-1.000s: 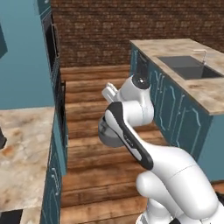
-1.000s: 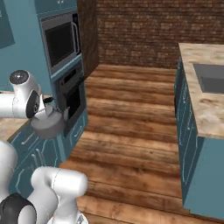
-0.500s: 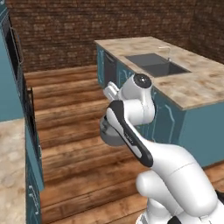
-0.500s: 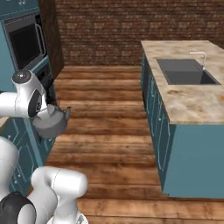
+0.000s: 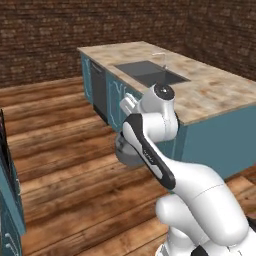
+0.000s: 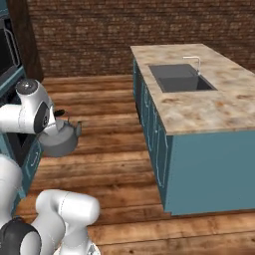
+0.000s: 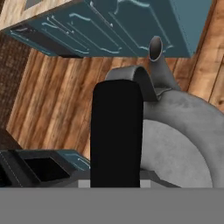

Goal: The kettle is done boiling. Turn off the stove, then wait for 300 timesteps before moving the kettle to the dining table.

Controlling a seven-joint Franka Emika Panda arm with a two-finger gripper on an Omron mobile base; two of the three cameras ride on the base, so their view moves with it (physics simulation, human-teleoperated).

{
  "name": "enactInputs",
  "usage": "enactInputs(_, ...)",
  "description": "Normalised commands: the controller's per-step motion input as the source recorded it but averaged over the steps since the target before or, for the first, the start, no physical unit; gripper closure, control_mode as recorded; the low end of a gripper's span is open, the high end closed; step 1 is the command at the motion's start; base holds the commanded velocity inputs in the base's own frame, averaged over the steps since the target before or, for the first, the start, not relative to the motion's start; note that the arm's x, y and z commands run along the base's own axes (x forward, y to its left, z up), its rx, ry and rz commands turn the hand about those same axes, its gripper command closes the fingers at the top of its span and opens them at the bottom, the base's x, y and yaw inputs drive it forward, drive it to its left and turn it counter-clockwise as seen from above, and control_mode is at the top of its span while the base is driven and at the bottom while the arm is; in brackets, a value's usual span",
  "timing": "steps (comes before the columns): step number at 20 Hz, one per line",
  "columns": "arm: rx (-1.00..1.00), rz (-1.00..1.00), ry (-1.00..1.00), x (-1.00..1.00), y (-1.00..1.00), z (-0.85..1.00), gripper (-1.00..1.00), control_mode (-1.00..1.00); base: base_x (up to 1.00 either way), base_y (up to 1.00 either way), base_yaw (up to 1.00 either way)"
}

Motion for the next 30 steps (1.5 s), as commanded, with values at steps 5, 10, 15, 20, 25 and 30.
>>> enactInputs(5,0.0,0.0,0.0,0.0,0.0,0.0,1.0,1.0,0.3,-0.27,-0.27)
enactInputs(10,0.0,0.0,0.0,0.0,0.0,0.0,1.0,1.0,0.36,-0.29,-0.3)
enactInputs(15,0.0,0.0,0.0,0.0,0.0,0.0,1.0,1.0,0.31,-0.29,-0.37)
enactInputs(20,0.0,0.0,0.0,0.0,0.0,0.0,1.0,1.0,0.23,-0.21,-0.4)
enactInputs(25,0.0,0.0,0.0,0.0,0.0,0.0,1.0,1.0,0.24,-0.21,-0.38)
enactInputs(30,0.0,0.0,0.0,0.0,0.0,0.0,1.0,1.0,0.24,-0.22,-0.38)
